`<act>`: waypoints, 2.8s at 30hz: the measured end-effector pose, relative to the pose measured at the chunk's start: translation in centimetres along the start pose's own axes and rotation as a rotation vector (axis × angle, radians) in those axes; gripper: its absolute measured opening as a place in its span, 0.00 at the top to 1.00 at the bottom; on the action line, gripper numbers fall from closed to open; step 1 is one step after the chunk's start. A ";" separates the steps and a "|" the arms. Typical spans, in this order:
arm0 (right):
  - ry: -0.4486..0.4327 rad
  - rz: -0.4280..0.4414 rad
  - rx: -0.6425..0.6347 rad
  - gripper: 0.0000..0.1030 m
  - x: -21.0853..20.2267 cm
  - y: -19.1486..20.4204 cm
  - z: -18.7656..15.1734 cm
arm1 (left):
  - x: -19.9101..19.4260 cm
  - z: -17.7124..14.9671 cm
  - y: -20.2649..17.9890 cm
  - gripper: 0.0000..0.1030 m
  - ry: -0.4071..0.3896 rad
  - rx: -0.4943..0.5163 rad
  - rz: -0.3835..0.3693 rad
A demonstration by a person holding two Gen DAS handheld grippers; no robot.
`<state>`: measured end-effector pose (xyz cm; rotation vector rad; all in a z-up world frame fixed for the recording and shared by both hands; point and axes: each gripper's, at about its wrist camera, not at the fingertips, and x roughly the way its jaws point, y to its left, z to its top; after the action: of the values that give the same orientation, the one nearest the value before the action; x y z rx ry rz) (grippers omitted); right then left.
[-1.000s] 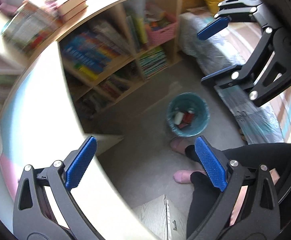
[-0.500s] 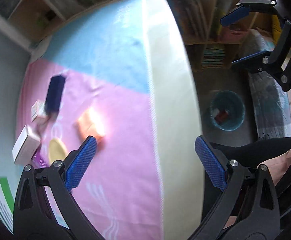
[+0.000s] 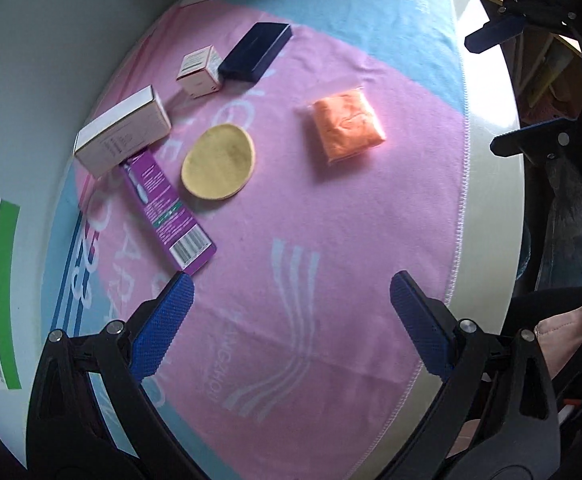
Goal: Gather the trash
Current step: 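Move both open tools back over the mat toward the orange bag, then grasp the purple toothbrush package with the left tool while the right tool grasps the orange bag, then lift the toothbrush package and orange bag and carry both over the teal bin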
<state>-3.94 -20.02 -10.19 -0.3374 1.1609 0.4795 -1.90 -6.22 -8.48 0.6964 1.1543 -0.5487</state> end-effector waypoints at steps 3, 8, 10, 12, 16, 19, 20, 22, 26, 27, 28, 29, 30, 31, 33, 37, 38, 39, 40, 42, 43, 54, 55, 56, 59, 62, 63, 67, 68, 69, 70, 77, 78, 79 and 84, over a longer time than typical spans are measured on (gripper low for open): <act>0.003 0.017 -0.035 0.15 0.8 0.5 1.7 | 0.5 -0.3 1.6 0.07 0.011 -0.039 0.007; 0.024 0.034 -0.078 0.15 2.3 0.3 3.8 | 1.5 -0.3 3.5 0.07 0.028 -0.083 0.012; 0.035 0.038 -0.088 0.15 2.9 0.2 4.4 | 2.2 0.0 4.5 0.07 0.034 -0.102 0.012; 0.049 0.044 -0.095 0.15 3.6 0.0 5.0 | 2.8 0.2 5.3 0.07 0.041 -0.123 0.008; 0.073 0.057 -0.105 0.15 4.8 -0.3 5.7 | 3.9 0.5 6.7 0.07 0.054 -0.147 0.001; 0.084 0.066 -0.110 0.15 5.6 -0.4 6.2 | 4.7 0.8 7.4 0.07 0.064 -0.160 -0.006; 0.086 0.069 -0.110 0.15 5.8 -0.4 6.4 | 4.8 0.8 7.7 0.07 0.066 -0.163 -0.007; 0.090 0.072 -0.111 0.15 6.3 -0.5 6.7 | 5.3 1.0 8.2 0.07 0.073 -0.168 -0.013; 0.098 0.070 -0.126 0.15 7.2 -0.5 7.2 | 6.4 1.3 9.1 0.07 0.085 -0.174 -0.021; 0.101 0.071 -0.133 0.15 7.4 -0.4 7.3 | 6.5 1.3 9.3 0.07 0.086 -0.178 -0.022; 0.102 0.070 -0.139 0.15 7.6 -0.4 7.4 | 6.8 1.4 9.6 0.07 0.087 -0.182 -0.029; 0.103 0.068 -0.147 0.15 7.7 -0.3 7.5 | 6.9 1.5 9.8 0.07 0.086 -0.184 -0.033; 0.105 0.068 -0.155 0.15 7.9 -0.3 7.5 | 7.1 1.5 10.0 0.07 0.087 -0.186 -0.034; 0.108 0.068 -0.160 0.15 8.1 -0.2 7.5 | 7.3 1.6 10.2 0.07 0.087 -0.188 -0.038; 0.108 0.061 -0.171 0.15 8.5 -0.1 7.5 | 7.8 1.8 10.6 0.07 0.089 -0.192 -0.046; 0.101 0.051 -0.194 0.20 9.1 0.2 7.6 | 8.6 2.2 11.5 0.11 0.083 -0.201 -0.074; 0.109 0.053 -0.197 0.25 9.4 0.2 7.6 | 8.9 2.3 11.8 0.15 0.083 -0.203 -0.087; 0.111 0.052 -0.199 0.25 9.6 0.3 7.6 | 9.2 2.7 12.2 0.23 0.087 -0.206 -0.094; 0.105 0.055 -0.199 0.27 9.7 0.3 7.6 | 9.7 2.9 12.5 0.30 0.095 -0.210 -0.108; 0.105 0.064 -0.190 0.31 9.8 0.2 7.8 | 10.2 3.3 13.4 0.45 0.086 -0.238 -0.170; 0.101 0.066 -0.182 0.34 9.6 0.0 7.7 | 10.4 3.4 13.9 0.47 0.086 -0.253 -0.189; 0.107 0.094 -0.129 0.36 8.5 -1.4 7.9 | 8.7 2.8 15.3 0.62 0.054 -0.246 -0.179; 0.104 0.093 -0.131 0.36 8.4 -1.3 7.9 | 8.1 2.5 14.8 0.62 0.050 -0.242 -0.174; 0.098 0.092 -0.134 0.36 8.2 -1.2 8.0 | 7.6 2.3 14.6 0.62 0.046 -0.243 -0.167; 0.081 0.091 -0.144 0.36 7.1 -1.0 8.0 | 6.1 1.5 14.0 0.63 0.031 -0.257 -0.151; 0.062 0.089 -0.151 0.36 6.2 -0.5 7.8 | 4.5 0.5 13.4 0.64 0.015 -0.265 -0.135; 0.056 0.087 -0.154 0.36 5.8 -0.1 7.9 | 4.2 0.2 13.3 0.64 0.011 -0.267 -0.130; 0.034 0.078 -0.159 0.36 4.6 0.2 7.1 | 2.4 -0.8 12.1 0.64 -0.007 -0.275 -0.123; 0.029 0.075 -0.159 0.36 4.2 0.1 6.7 | 1.9 -1.2 11.8 0.64 -0.014 -0.278 -0.117; 0.024 0.071 -0.157 0.36 3.8 0.2 6.4 | 1.7 -1.3 11.9 0.64 -0.019 -0.281 -0.116; 0.018 0.067 -0.155 0.36 3.4 0.3 6.1 | 1.6 -1.4 11.9 0.64 -0.023 -0.284 -0.113; -0.011 0.034 -0.121 0.36 1.8 0.7 4.4 | -0.6 -2.0 10.3 0.70 -0.058 -0.263 -0.098; -0.013 0.031 -0.115 0.36 1.6 0.8 4.1 | -0.7 -2.0 10.2 0.70 -0.062 -0.261 -0.095; -0.016 0.026 -0.109 0.36 1.4 0.9 3.9 | -1.0 -2.1 10.0 0.70 -0.067 -0.256 -0.094; -0.033 0.000 -0.079 0.36 0.0 1.1 2.1 | -2.5 -2.3 9.0 0.71 -0.103 -0.241 -0.098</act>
<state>-2.82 -18.07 -9.40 -0.3965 1.1115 0.5297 2.25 1.65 -4.76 0.4019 1.1399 -0.5108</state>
